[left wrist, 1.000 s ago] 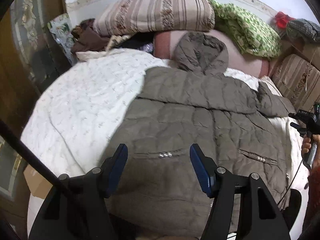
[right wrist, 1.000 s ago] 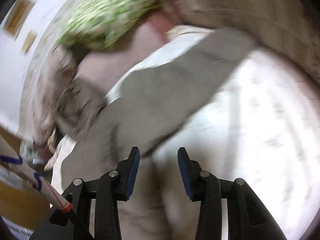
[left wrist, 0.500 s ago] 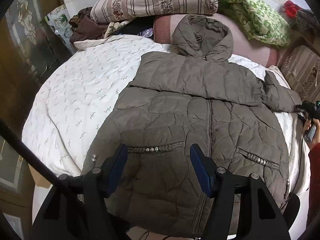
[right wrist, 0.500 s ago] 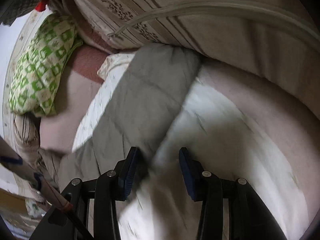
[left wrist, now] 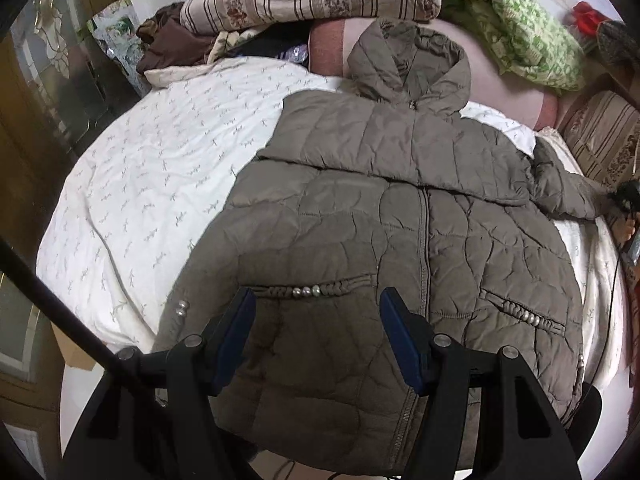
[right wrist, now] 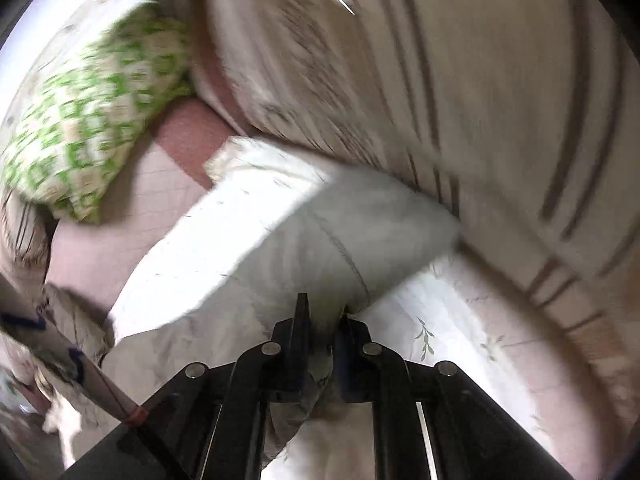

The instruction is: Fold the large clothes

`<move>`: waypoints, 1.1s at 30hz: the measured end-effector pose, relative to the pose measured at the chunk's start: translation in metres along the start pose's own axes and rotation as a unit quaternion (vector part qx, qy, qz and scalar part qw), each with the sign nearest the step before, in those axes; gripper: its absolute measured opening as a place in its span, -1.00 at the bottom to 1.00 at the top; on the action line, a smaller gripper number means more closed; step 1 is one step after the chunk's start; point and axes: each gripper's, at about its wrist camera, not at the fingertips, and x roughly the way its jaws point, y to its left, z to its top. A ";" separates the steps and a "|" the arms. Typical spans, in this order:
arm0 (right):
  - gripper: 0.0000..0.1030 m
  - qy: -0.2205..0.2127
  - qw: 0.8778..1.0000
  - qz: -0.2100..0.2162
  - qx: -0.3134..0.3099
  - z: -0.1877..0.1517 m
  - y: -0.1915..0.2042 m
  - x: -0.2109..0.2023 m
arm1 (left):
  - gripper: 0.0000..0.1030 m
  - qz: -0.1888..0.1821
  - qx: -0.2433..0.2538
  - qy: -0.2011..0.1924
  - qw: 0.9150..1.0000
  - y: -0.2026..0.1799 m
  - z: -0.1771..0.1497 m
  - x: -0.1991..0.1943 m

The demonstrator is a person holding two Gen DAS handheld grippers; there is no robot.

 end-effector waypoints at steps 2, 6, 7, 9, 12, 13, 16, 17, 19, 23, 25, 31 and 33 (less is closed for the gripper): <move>-0.80 -0.028 0.999 0.001 -0.040 -0.001 0.030 -0.035 | 0.23 -0.006 0.001 -0.012 1.000 0.006 -0.002 -0.007; -0.80 -0.055 0.992 0.023 -0.109 -0.015 0.087 -0.090 | 0.23 -0.022 -0.010 -0.030 0.999 0.025 -0.007 -0.017; -0.80 -0.062 0.989 0.030 -0.130 -0.022 0.106 -0.105 | 0.23 -0.025 -0.014 -0.034 0.999 0.032 -0.010 -0.019; -0.80 -0.068 0.982 0.042 -0.170 -0.040 0.143 -0.126 | 0.23 -0.030 -0.019 -0.041 0.999 0.041 -0.014 -0.022; -0.80 -0.062 0.969 0.070 -0.226 -0.077 0.204 -0.150 | 0.23 -0.024 -0.027 -0.058 0.998 0.059 -0.024 -0.028; -0.80 -0.056 0.965 0.083 -0.243 -0.093 0.223 -0.154 | 0.23 -0.021 -0.028 -0.064 0.997 0.065 -0.026 -0.029; -0.80 -0.025 0.949 0.122 -0.291 -0.154 0.282 -0.155 | 0.23 -0.009 -0.028 -0.085 0.996 0.081 -0.031 -0.037; -0.80 -0.016 0.944 0.130 -0.303 -0.171 0.294 -0.151 | 0.23 -0.006 -0.028 -0.090 0.996 0.086 -0.031 -0.039; -0.77 0.012 0.933 0.150 -0.327 -0.220 0.322 -0.140 | 0.23 -0.002 -0.024 -0.101 0.995 0.097 -0.030 -0.044; 0.05 0.053 0.913 0.149 -0.377 -0.318 0.357 -0.102 | 0.23 -0.001 -0.006 -0.117 0.993 0.114 -0.021 -0.050; 0.16 0.036 0.918 0.129 -0.374 -0.353 0.360 -0.103 | 0.23 0.001 0.002 -0.127 0.992 0.121 -0.016 -0.053; 0.41 0.020 0.972 0.031 -0.233 -0.413 0.307 -0.193 | 0.23 0.018 -0.001 -0.145 0.989 0.141 0.003 -0.047; 0.57 -0.033 0.958 0.032 -0.282 -0.427 0.311 -0.234 | 0.23 0.019 -0.014 -0.136 0.990 0.147 0.013 -0.037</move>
